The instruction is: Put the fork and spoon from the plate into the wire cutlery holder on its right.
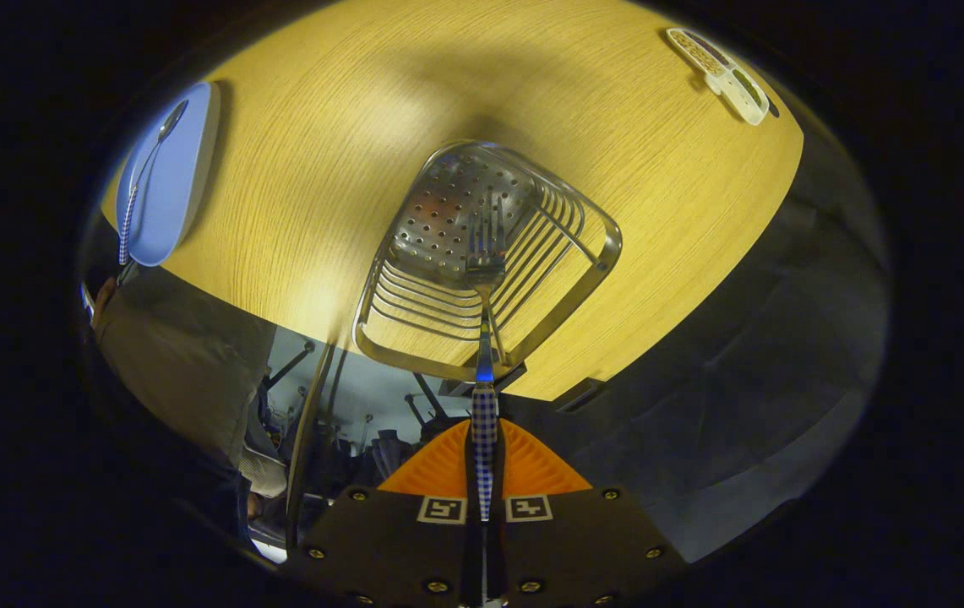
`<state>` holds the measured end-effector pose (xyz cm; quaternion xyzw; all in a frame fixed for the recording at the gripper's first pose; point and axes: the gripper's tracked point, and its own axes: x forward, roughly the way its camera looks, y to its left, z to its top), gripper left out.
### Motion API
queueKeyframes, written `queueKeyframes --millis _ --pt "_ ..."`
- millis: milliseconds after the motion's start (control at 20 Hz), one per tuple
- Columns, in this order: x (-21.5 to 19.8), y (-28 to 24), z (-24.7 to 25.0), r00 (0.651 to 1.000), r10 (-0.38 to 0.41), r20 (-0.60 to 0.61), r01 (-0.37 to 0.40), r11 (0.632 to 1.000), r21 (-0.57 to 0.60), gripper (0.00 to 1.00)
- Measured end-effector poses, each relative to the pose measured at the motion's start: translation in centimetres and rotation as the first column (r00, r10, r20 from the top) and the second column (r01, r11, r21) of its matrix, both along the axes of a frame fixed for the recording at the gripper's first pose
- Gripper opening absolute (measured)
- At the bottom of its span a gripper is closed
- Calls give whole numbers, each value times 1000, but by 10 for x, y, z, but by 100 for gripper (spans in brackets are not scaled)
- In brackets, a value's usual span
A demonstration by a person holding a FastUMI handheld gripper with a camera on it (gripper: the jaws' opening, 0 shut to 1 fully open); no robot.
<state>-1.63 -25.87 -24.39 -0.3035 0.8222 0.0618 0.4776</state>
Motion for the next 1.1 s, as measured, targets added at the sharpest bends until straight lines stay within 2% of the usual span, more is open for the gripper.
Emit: queueKeyframes --millis 100,350,400,450,500,600,650,750,900,1100 --pt "7 2 0 1000 6 14 -6 1000 -13 3" --pt "19 8 9 998 -25 66 24 1000 17 16" --pt "19 5 11 996 -30 84 28 999 29 33" --pt "23 4 17 994 -19 107 15 999 35 34" --pt "23 3 24 991 -26 129 21 999 43 54" --pt "22 5 37 983 -51 177 37 996 78 59" --pt "25 10 47 975 -56 217 34 994 105 66" --pt "21 15 55 953 -73 295 28 988 155 97" --pt "10 37 73 909 -138 394 45 971 235 97" --pt "-11 85 75 867 -231 441 65 931 360 97"
